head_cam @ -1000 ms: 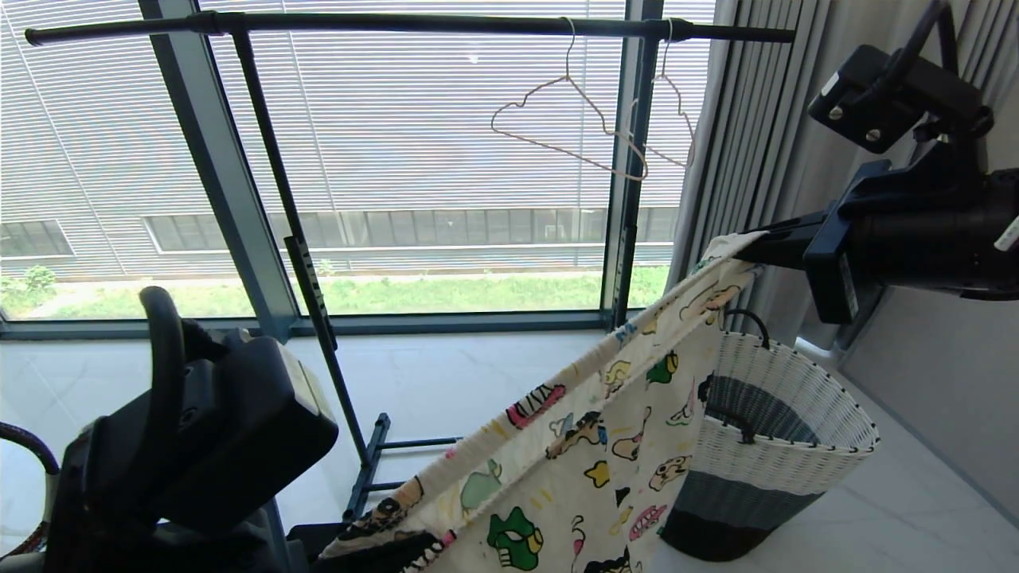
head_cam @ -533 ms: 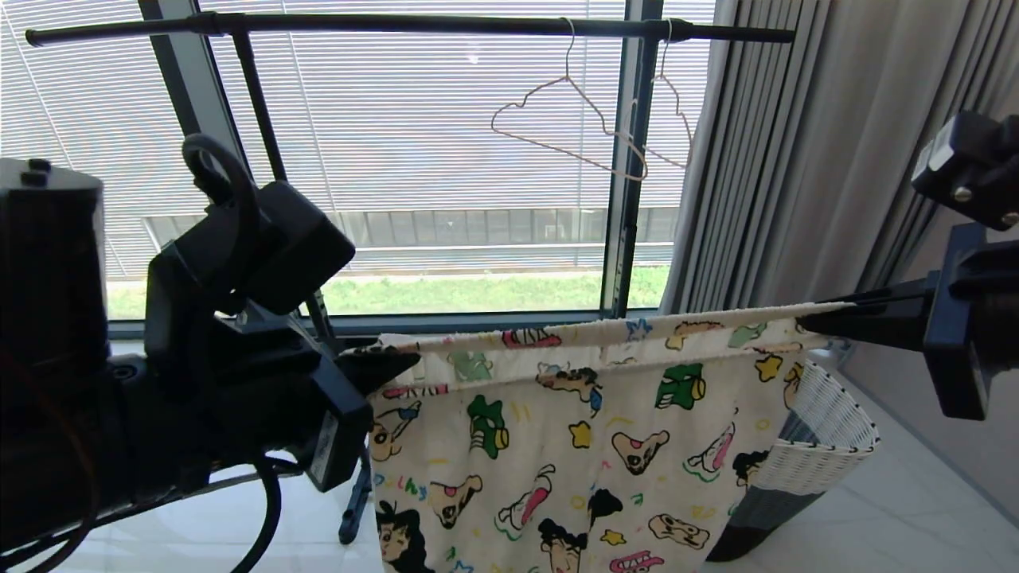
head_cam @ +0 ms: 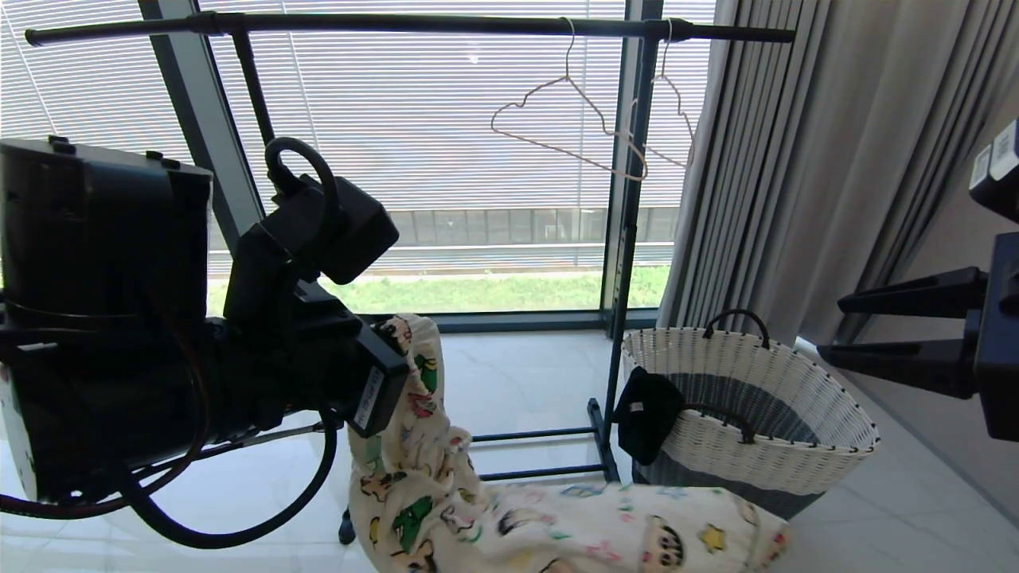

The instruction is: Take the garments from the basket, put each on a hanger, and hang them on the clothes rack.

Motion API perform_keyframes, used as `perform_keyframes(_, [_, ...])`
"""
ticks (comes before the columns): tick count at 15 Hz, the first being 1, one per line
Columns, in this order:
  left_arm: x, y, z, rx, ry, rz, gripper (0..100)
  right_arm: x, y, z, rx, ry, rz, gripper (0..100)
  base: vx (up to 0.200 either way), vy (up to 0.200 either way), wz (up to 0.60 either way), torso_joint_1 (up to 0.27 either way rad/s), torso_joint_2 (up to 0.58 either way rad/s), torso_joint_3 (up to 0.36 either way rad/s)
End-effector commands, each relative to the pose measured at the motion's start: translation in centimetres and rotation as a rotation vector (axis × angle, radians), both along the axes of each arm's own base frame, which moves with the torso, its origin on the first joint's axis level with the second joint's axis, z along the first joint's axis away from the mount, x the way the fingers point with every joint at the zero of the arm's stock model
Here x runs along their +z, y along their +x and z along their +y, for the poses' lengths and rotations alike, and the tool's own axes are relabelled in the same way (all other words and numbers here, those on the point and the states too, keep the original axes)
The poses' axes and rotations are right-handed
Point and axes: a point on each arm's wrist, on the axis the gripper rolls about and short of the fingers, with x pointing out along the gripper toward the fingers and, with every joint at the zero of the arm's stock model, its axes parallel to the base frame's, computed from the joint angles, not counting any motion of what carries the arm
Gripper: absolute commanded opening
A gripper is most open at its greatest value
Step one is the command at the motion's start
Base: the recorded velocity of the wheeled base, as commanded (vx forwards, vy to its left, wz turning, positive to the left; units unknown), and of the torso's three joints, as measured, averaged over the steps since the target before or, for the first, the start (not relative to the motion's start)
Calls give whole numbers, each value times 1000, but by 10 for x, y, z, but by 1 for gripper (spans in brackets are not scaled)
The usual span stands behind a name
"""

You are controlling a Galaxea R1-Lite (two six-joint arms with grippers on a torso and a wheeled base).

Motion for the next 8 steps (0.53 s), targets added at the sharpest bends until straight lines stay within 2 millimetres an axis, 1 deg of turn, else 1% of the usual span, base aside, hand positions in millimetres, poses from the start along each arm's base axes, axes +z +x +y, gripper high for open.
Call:
perform_keyframes(1, [-4,4,-2,2,10,11,0,-1,-7,-4,9,6,-2,100,0,0,0,0,0,0])
perform_keyframes(3, [-5,5,-3,8,15,13,0,-7,-14,-11,8,6,3,100,0,0,0,0,0,0])
perform_keyframes(5, [-7,7,-2,59,38,9,0,-12,-17,-21,-52,17,17,100,0,0,0,0,0,0])
perform_keyframes(7, [-9,13,7,171,68,-4,0,-18,-17,-38,-183,17,21,100,0,0,0,0,0,0])
perform_keyframes(8, [-9,18,17,239,90,-12,0,-23,-14,-47,-272,9,34,100,0,0,0,0,0,0])
